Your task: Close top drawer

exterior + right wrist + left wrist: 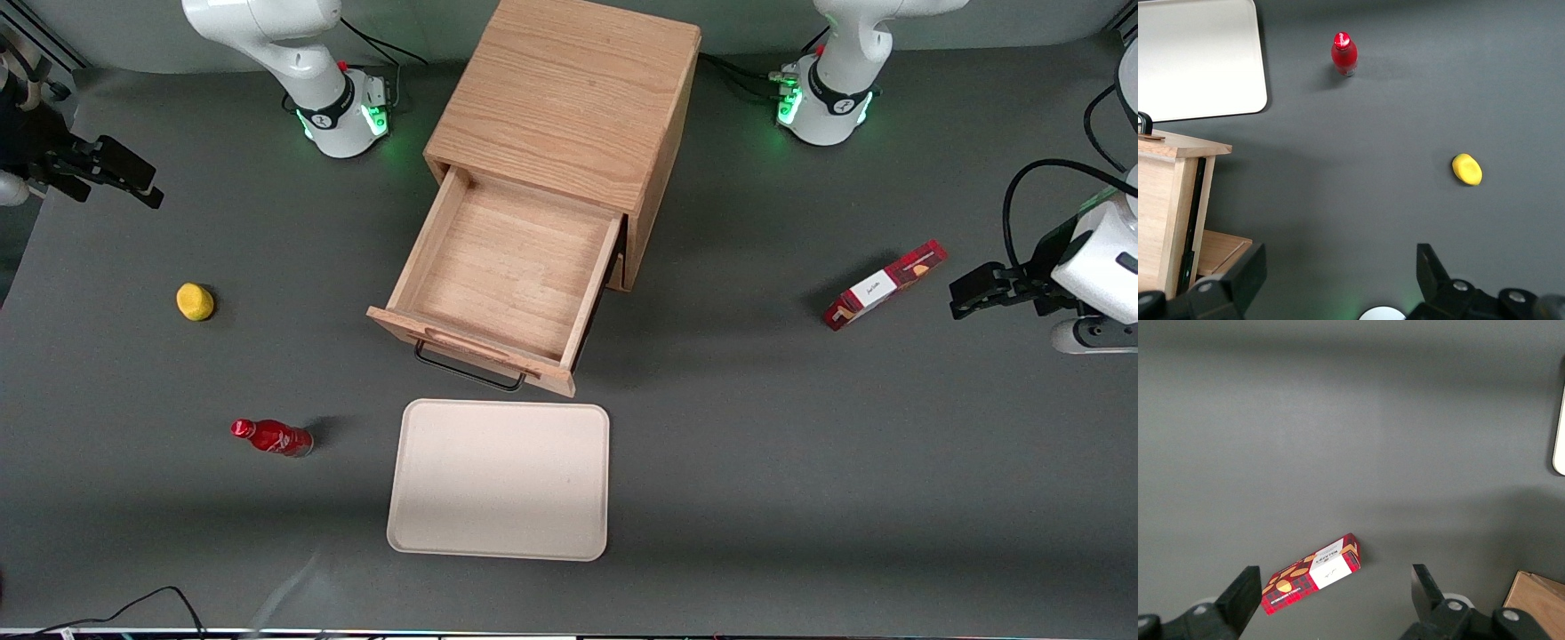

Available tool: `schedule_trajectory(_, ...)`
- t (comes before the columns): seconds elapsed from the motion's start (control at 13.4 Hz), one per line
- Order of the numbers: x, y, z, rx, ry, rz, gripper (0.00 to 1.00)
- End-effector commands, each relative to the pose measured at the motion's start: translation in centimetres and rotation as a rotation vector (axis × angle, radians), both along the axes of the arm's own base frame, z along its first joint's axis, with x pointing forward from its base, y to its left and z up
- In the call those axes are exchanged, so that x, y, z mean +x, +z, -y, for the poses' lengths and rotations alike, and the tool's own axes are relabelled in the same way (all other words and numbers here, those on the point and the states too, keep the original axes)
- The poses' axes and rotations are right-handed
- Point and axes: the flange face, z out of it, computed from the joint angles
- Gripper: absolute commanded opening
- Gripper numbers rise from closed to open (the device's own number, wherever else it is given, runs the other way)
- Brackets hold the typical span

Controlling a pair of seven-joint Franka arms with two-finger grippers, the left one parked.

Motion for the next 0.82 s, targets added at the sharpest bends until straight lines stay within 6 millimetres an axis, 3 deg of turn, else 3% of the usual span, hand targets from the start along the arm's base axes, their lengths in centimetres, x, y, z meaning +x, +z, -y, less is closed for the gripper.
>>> schedule_trajectory(0.0,-0.2,0.9,-0.1,-0.009,-0.013,-0.007,1.00)
schedule_trajectory(0.3,0.4,1.2,0.2,-0.001,-0.024,-0.011,1.00)
schedule_trajectory(0.6,-0.5,3.2,0.2,-0.008,-0.038,0.003,1.00)
schedule_trajectory(0.75,-0.8,3.3,0.4,-0.011,-0.038,-0.008,1.00)
